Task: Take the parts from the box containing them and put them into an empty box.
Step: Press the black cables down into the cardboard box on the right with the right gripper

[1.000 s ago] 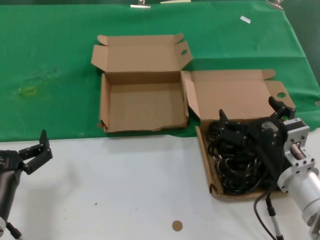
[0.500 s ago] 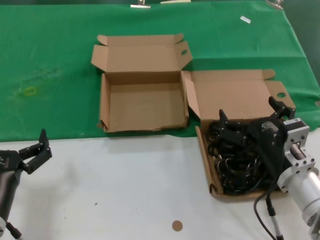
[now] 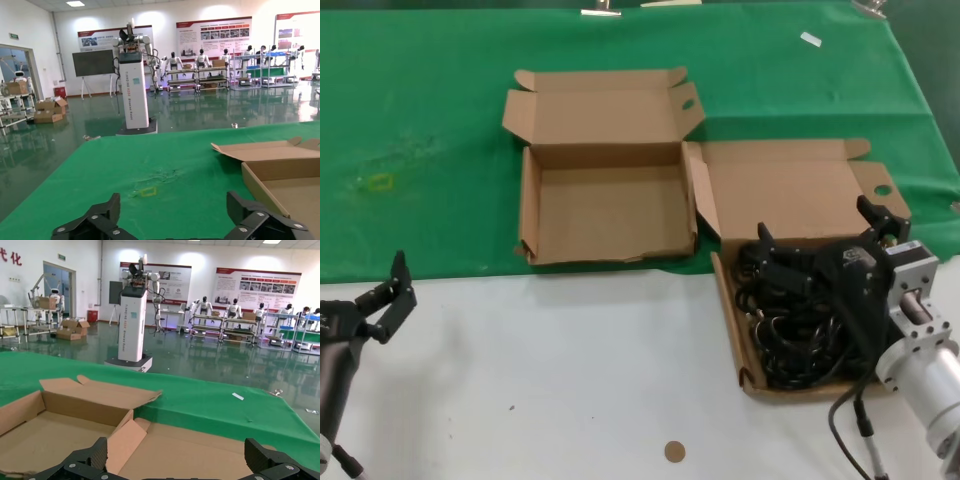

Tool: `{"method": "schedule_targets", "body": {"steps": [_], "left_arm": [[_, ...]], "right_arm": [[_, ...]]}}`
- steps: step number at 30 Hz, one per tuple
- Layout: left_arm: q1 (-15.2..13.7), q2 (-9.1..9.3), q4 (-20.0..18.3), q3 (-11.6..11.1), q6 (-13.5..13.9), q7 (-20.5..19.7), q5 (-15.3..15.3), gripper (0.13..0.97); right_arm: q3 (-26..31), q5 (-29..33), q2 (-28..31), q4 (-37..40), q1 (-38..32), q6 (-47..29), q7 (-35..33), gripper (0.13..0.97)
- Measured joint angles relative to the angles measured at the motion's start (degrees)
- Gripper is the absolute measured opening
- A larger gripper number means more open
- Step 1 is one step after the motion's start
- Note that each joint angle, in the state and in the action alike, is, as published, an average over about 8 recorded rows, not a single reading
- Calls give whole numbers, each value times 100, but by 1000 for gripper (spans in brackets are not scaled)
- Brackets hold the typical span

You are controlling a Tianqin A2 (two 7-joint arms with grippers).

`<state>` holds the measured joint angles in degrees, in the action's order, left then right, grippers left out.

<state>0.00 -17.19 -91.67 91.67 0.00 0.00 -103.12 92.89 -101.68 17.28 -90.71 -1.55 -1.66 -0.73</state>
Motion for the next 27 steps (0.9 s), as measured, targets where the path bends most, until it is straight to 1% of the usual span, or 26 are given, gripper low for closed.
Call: {"method": "schedule_targets", "body": {"steps": [5, 6, 11, 14, 18, 22, 26, 27], "left_arm": [[0, 0, 0, 0, 0, 0, 0, 718], [0, 0, 0, 0, 0, 0, 0, 718], [0, 0, 0, 0, 0, 0, 0, 581], [0, 0, 0, 0, 0, 0, 0, 498], [0, 0, 0, 0, 0, 0, 0, 498], [0, 0, 0, 0, 0, 0, 0, 403], [0, 0, 0, 0, 0, 0, 0, 308], [0, 0, 0, 0, 0, 0, 0, 308]], "right_arm": [[183, -100, 274, -87, 63, 172, 16, 966], [247, -152, 370, -111, 75, 230, 19, 966], [646, -551, 992, -232, 93, 551, -14, 966], [927, -854, 1457, -303, 56, 714, -65, 966], [1339, -1244, 2143, -382, -55, 834, -125, 966], [1820, -1568, 2888, -437, -256, 821, -160, 966], [2315, -1741, 3612, -457, -551, 654, -134, 966], [2416, -1742, 3767, -454, -631, 580, -112, 966]]}}
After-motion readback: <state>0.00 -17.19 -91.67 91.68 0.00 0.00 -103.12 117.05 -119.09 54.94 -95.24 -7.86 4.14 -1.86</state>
